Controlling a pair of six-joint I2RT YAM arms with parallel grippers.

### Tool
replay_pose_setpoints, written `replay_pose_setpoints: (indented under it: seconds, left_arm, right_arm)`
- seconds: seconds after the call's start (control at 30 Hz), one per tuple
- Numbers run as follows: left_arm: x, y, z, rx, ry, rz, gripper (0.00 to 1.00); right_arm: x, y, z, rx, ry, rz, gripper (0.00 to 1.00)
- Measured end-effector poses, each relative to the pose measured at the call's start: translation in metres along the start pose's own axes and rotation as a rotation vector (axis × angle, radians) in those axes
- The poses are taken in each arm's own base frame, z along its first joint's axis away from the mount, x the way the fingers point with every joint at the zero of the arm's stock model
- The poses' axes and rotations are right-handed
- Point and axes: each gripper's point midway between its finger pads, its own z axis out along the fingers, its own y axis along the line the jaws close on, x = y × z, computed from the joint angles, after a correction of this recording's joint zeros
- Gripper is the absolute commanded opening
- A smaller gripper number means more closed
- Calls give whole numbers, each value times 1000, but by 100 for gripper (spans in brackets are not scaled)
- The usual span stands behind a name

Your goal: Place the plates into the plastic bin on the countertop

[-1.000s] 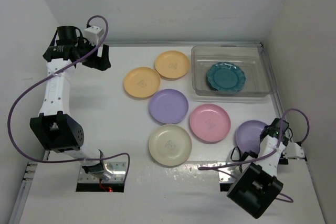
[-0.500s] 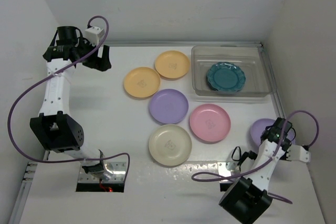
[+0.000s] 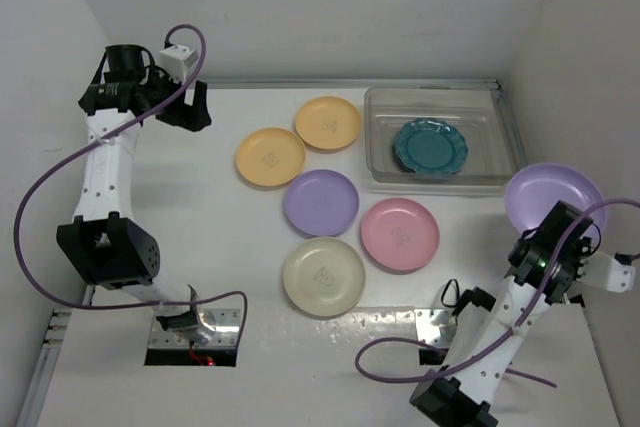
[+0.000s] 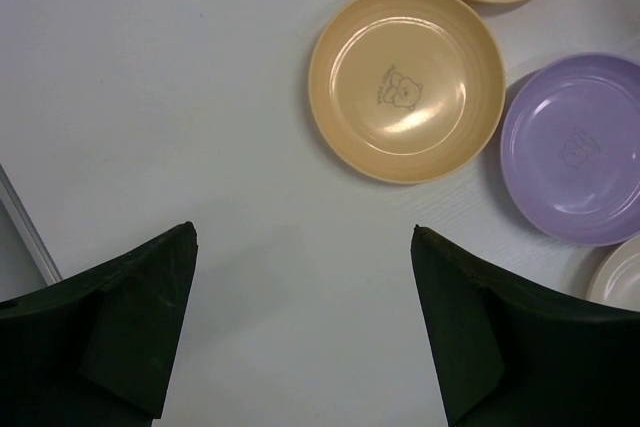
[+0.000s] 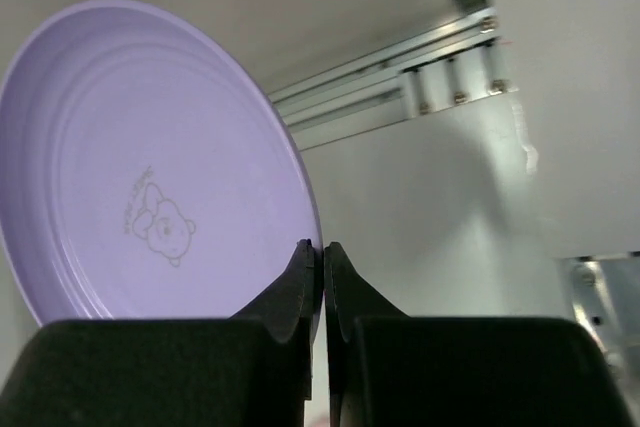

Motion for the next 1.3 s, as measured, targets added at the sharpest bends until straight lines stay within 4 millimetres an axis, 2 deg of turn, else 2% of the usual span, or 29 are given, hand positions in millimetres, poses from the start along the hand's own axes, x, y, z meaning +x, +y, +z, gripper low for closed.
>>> replay_pose_setpoints:
  seconds: [0.1, 0.23, 0.37, 0.47, 0.53, 0.6, 0.67, 0.77, 1.0, 1.17, 1.23, 1.3]
  left_arm:
    - [0, 0, 1, 4, 1, -1, 89]
    - [5, 4, 7, 7, 16, -15, 89]
    - [10, 9, 12, 6, 31, -29, 89]
    - [12, 11, 14, 4, 41, -34, 89]
    - [13, 12, 15, -4, 46, -36, 89]
    - [15, 15, 16, -14, 54, -37, 89]
    - [17, 17, 17, -25, 63, -39, 89]
    - [23, 21, 20, -40, 83, -44, 89]
    - [41, 30, 33, -58, 144, -70, 89]
    - [47, 33, 36, -66, 168, -79, 89]
    - [48, 34, 37, -65, 170, -80, 89]
    - [48, 34, 37, -65, 171, -80, 89]
  right_arm:
    - [1, 27, -9, -95, 47, 19, 0]
    - [27, 64, -10, -215, 187, -7, 0]
    - [87, 112, -13, -342, 366, -180, 0]
    - [149, 141, -21, -407, 463, -396, 0]
    - [183, 155, -24, -435, 495, -519, 0]
    - [207, 168, -20, -442, 507, -604, 0]
    - [222, 183, -10, -447, 495, -653, 0]
    - [237, 195, 8, -450, 461, -686, 0]
    - [272, 197, 49, -394, 448, -790, 0]
    - [274, 192, 55, -372, 447, -802, 2]
    - [274, 192, 55, -372, 449, -800, 14]
    - [274, 191, 56, -368, 450, -798, 36]
